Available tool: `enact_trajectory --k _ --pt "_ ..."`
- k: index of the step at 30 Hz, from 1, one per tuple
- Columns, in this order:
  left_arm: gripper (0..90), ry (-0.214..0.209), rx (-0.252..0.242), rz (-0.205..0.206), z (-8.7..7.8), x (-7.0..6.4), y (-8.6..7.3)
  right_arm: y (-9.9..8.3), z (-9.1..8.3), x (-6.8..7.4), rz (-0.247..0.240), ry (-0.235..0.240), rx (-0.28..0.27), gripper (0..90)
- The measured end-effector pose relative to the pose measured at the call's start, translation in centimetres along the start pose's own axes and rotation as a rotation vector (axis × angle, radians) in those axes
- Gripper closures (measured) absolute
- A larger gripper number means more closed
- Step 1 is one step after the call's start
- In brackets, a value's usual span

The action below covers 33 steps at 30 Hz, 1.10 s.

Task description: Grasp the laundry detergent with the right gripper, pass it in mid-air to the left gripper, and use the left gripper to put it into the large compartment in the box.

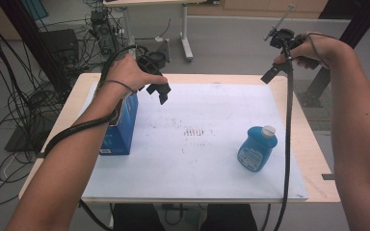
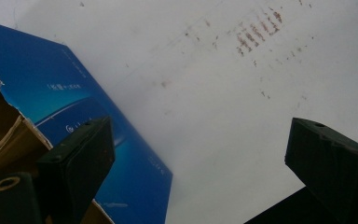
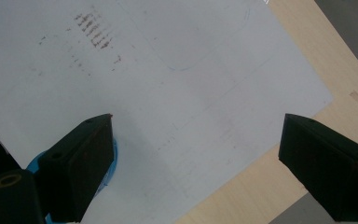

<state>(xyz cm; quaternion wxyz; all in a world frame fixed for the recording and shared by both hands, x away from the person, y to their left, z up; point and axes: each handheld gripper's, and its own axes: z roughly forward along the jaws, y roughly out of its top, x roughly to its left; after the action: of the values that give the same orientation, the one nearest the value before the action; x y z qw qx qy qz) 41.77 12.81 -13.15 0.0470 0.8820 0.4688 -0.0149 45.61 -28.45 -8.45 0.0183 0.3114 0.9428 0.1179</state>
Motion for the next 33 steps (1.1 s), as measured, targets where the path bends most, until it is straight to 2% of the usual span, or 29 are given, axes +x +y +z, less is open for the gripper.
enact_trajectory --k 7,12,14,20,27,33 --pt "8.8 -0.008 0.004 -0.007 0.3 0.1 0.0 -0.4 0.0 0.0 -0.003 0.000 -0.003 10.0" --pt "8.7 -0.015 0.004 0.003 0.2 -0.2 -0.1 -1.2 -0.2 -0.2 0.011 0.002 -0.013 10.1" --pt "8.6 -0.012 -0.005 0.005 0.2 -0.7 -0.5 -1.3 -0.2 -0.3 0.009 0.000 -0.013 10.0" --pt "8.5 -0.014 -0.017 0.012 0.5 -1.6 -1.2 -2.8 -0.3 -0.3 0.017 -0.001 -0.026 10.0" --pt "8.3 -0.043 -0.041 0.017 0.8 -2.3 -2.4 -4.7 -0.4 -0.1 0.020 -0.008 -0.050 10.0" --pt "8.3 -0.041 -0.045 0.029 1.2 -2.9 -3.1 -5.8 -0.6 0.2 0.015 -0.014 -0.074 9.7"
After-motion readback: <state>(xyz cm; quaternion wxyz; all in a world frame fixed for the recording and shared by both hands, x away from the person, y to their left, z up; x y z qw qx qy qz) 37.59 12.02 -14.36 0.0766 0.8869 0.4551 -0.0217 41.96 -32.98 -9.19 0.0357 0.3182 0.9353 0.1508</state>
